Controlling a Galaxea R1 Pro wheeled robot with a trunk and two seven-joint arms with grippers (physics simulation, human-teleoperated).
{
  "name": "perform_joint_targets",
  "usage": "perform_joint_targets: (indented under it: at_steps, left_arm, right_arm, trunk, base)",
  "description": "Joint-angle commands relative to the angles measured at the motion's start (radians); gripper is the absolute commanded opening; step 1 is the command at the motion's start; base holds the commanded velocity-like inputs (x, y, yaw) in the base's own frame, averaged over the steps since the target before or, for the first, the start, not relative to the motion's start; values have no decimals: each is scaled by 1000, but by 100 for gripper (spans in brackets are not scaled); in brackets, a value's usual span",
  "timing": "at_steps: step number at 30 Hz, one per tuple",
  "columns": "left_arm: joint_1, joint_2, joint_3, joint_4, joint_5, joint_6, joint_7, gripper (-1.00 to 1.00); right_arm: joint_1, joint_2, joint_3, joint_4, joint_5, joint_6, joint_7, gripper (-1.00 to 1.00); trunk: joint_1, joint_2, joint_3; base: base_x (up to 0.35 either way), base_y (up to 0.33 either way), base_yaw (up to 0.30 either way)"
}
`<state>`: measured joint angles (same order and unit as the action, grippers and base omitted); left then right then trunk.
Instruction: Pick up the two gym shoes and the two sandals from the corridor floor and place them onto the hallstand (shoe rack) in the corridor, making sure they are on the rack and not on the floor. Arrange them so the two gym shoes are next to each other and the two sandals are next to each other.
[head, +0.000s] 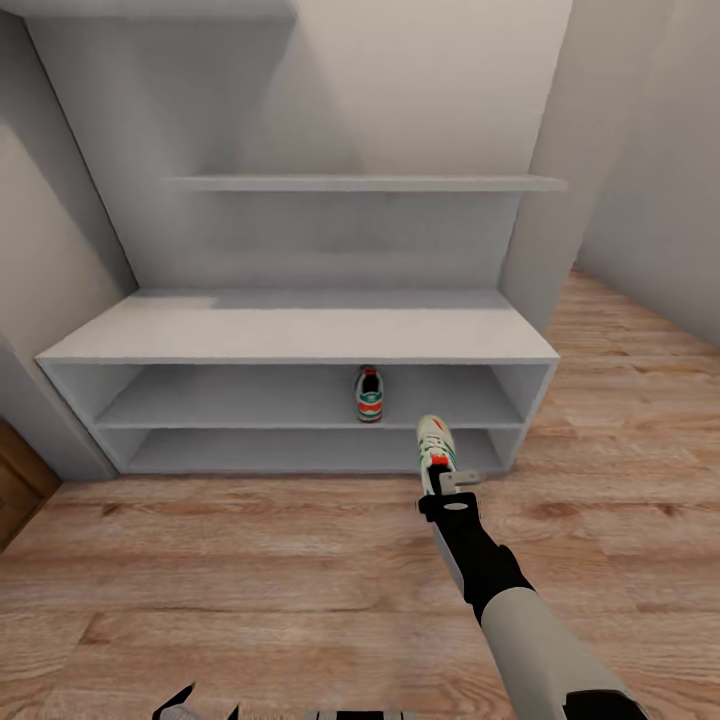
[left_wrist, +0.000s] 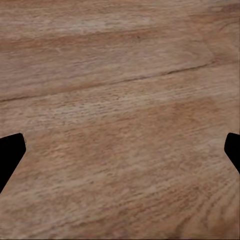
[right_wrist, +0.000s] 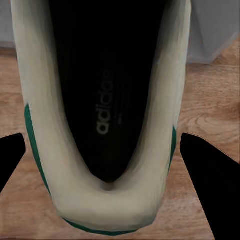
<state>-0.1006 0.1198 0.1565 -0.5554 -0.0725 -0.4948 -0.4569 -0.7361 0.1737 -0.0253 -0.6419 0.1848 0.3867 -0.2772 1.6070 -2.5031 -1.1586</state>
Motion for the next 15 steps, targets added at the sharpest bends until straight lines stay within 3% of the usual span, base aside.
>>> perform_joint_targets:
  at_steps: [1, 6, 15]
  left_arm:
    - [-1, -1, 8, 2, -7, -4, -7, 100]
    - [2, 1, 13, 5, -8, -6, -4, 100]
    - [6, 3, 12, 13, -6, -6, -2, 100]
  right_arm:
    - [0, 1, -2, -2, 12, 8, 1, -100]
    - [0, 1, -2, -1, 12, 8, 1, -100]
    - [0, 1, -2, -1, 13, 7, 1, -100]
  trunk:
    - [0, 0, -2]
    - [0, 0, -5]
    - [0, 0, -6]
  base:
    - [0, 0, 182]
    - [0, 0, 99]
    - [1, 0, 6]
